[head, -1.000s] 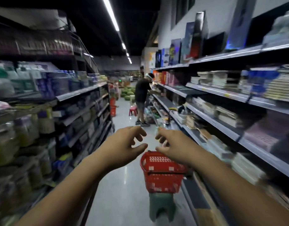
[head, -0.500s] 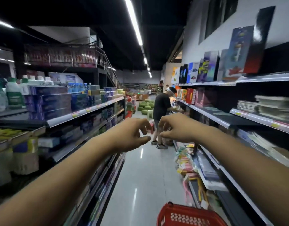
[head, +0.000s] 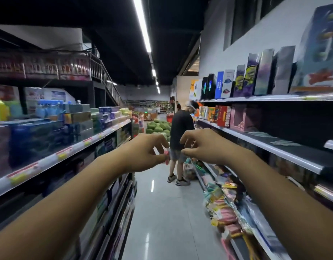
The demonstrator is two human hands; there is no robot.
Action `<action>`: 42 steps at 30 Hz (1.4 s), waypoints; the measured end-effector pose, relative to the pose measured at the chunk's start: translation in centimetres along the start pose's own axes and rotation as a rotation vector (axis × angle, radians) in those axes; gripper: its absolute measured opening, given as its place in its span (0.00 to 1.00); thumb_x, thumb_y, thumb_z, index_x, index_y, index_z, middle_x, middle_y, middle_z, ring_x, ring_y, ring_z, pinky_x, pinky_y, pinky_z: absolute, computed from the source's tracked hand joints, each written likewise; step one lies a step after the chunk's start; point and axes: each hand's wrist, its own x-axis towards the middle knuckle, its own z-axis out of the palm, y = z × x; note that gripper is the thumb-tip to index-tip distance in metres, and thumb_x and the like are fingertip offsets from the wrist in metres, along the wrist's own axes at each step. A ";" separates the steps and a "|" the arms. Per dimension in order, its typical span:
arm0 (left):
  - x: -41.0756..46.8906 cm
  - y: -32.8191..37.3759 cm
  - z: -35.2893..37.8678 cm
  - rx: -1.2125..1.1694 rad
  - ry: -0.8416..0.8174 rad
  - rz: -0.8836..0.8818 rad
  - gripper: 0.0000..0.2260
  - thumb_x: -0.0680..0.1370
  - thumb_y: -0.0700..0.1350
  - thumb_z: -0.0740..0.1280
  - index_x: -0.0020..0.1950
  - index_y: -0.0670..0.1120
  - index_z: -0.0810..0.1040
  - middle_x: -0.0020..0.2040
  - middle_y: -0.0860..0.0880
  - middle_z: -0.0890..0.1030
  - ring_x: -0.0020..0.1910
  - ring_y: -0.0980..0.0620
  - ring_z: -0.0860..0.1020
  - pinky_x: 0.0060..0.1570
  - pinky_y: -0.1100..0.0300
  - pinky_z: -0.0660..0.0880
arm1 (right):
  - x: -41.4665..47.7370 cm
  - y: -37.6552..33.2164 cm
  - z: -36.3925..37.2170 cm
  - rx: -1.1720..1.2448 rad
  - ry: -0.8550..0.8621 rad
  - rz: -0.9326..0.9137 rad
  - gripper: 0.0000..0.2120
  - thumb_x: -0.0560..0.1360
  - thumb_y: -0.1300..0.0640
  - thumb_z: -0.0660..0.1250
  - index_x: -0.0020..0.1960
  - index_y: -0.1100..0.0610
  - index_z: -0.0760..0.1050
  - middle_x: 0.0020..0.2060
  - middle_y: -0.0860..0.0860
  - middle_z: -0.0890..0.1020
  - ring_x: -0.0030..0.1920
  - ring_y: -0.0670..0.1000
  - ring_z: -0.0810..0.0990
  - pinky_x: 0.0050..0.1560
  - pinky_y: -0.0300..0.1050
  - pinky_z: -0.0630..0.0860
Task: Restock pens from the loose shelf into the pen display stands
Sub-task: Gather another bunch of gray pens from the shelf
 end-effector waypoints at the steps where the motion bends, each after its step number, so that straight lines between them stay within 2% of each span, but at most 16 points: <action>1: 2.3 -1.7 0.2 -0.009 -0.010 0.007 0.12 0.79 0.51 0.71 0.62 0.51 0.78 0.51 0.57 0.81 0.48 0.57 0.82 0.51 0.55 0.82 | 2.2 1.0 0.5 -0.010 0.005 0.011 0.14 0.77 0.49 0.71 0.61 0.50 0.78 0.49 0.46 0.82 0.48 0.45 0.81 0.51 0.46 0.82; 4: 9.1 -6.7 1.6 -0.035 -0.028 0.030 0.11 0.79 0.52 0.70 0.60 0.52 0.78 0.52 0.58 0.80 0.48 0.59 0.81 0.49 0.61 0.82 | 8.1 4.8 2.1 -0.006 0.026 0.043 0.14 0.77 0.48 0.71 0.61 0.50 0.78 0.49 0.46 0.82 0.48 0.46 0.82 0.53 0.49 0.82; 7: 16.1 -11.3 4.3 -0.057 -0.039 0.041 0.12 0.79 0.53 0.70 0.61 0.54 0.78 0.52 0.58 0.81 0.48 0.59 0.82 0.51 0.58 0.82 | 13.6 9.6 4.0 -0.014 0.054 0.058 0.14 0.77 0.47 0.72 0.61 0.50 0.78 0.48 0.46 0.81 0.48 0.45 0.81 0.53 0.48 0.82; 11: 25.2 -16.2 7.8 -0.146 -0.044 0.091 0.10 0.79 0.50 0.70 0.60 0.54 0.78 0.51 0.56 0.81 0.45 0.61 0.82 0.39 0.66 0.80 | 20.7 16.6 6.1 -0.051 0.089 0.053 0.15 0.76 0.47 0.72 0.61 0.49 0.78 0.50 0.46 0.81 0.49 0.45 0.80 0.53 0.48 0.81; 13: 30.4 -18.0 9.2 -0.188 -0.043 0.106 0.08 0.79 0.49 0.70 0.58 0.55 0.79 0.50 0.55 0.83 0.45 0.61 0.82 0.40 0.65 0.80 | 24.5 20.6 6.4 -0.085 0.072 0.049 0.14 0.77 0.47 0.71 0.61 0.48 0.77 0.50 0.45 0.80 0.49 0.44 0.80 0.52 0.47 0.81; 17: 40.7 -20.8 11.8 -0.191 -0.030 0.148 0.08 0.79 0.51 0.71 0.57 0.56 0.79 0.49 0.56 0.82 0.47 0.60 0.82 0.49 0.57 0.82 | 31.8 28.4 6.1 -0.157 0.060 0.088 0.12 0.77 0.45 0.70 0.59 0.47 0.77 0.50 0.45 0.80 0.48 0.45 0.79 0.52 0.50 0.81; 21: 50.4 -22.4 15.5 -0.225 -0.038 0.212 0.07 0.79 0.51 0.71 0.56 0.54 0.79 0.48 0.55 0.82 0.45 0.59 0.81 0.48 0.56 0.82 | 37.6 36.3 5.9 -0.163 0.077 0.180 0.12 0.77 0.46 0.70 0.59 0.47 0.77 0.51 0.46 0.80 0.47 0.44 0.80 0.51 0.48 0.81; 26: 63.2 -24.3 22.1 -0.255 -0.066 0.352 0.08 0.78 0.51 0.72 0.57 0.54 0.79 0.46 0.58 0.82 0.42 0.63 0.80 0.41 0.63 0.78 | 42.5 46.9 6.7 -0.214 0.085 0.316 0.14 0.77 0.46 0.70 0.61 0.49 0.76 0.51 0.47 0.80 0.48 0.47 0.80 0.52 0.49 0.80; 29: 71.4 -24.6 26.5 -0.262 -0.097 0.446 0.09 0.78 0.51 0.72 0.58 0.53 0.79 0.48 0.58 0.82 0.44 0.61 0.81 0.44 0.61 0.79 | 44.7 53.6 6.7 -0.251 0.121 0.403 0.14 0.77 0.48 0.71 0.61 0.50 0.77 0.50 0.48 0.81 0.49 0.48 0.81 0.54 0.51 0.80; 32: 79.7 -23.7 31.5 -0.315 -0.152 0.537 0.09 0.79 0.50 0.72 0.58 0.52 0.79 0.48 0.57 0.83 0.44 0.62 0.81 0.43 0.66 0.78 | 46.5 60.3 5.9 -0.286 0.134 0.524 0.14 0.76 0.48 0.71 0.60 0.49 0.77 0.51 0.47 0.82 0.49 0.48 0.81 0.54 0.50 0.80; 34: 84.8 -22.3 35.0 -0.333 -0.204 0.594 0.09 0.79 0.49 0.72 0.58 0.51 0.80 0.47 0.57 0.83 0.44 0.61 0.81 0.45 0.64 0.79 | 46.9 64.4 4.9 -0.305 0.147 0.605 0.14 0.77 0.49 0.70 0.61 0.50 0.77 0.52 0.48 0.82 0.49 0.48 0.80 0.53 0.51 0.79; 36: 89.3 -20.1 38.5 -0.359 -0.256 0.669 0.09 0.78 0.49 0.72 0.57 0.52 0.80 0.46 0.57 0.82 0.44 0.60 0.81 0.47 0.58 0.80 | 46.4 68.1 3.8 -0.321 0.179 0.685 0.15 0.77 0.49 0.70 0.63 0.50 0.76 0.54 0.47 0.81 0.49 0.48 0.80 0.54 0.51 0.79; 39: 94.3 -15.4 43.2 -0.397 -0.327 0.785 0.08 0.78 0.48 0.71 0.57 0.51 0.79 0.44 0.58 0.82 0.39 0.60 0.81 0.43 0.59 0.79 | 43.9 72.7 2.1 -0.347 0.203 0.848 0.17 0.78 0.47 0.69 0.65 0.49 0.75 0.56 0.47 0.79 0.51 0.49 0.79 0.55 0.51 0.79; 42: 98.1 -9.9 47.8 -0.375 -0.392 0.911 0.11 0.79 0.51 0.71 0.59 0.51 0.78 0.48 0.59 0.82 0.43 0.59 0.81 0.48 0.58 0.78 | 39.8 76.8 0.4 -0.369 0.202 1.006 0.16 0.79 0.46 0.68 0.64 0.48 0.75 0.57 0.46 0.77 0.51 0.49 0.78 0.54 0.49 0.78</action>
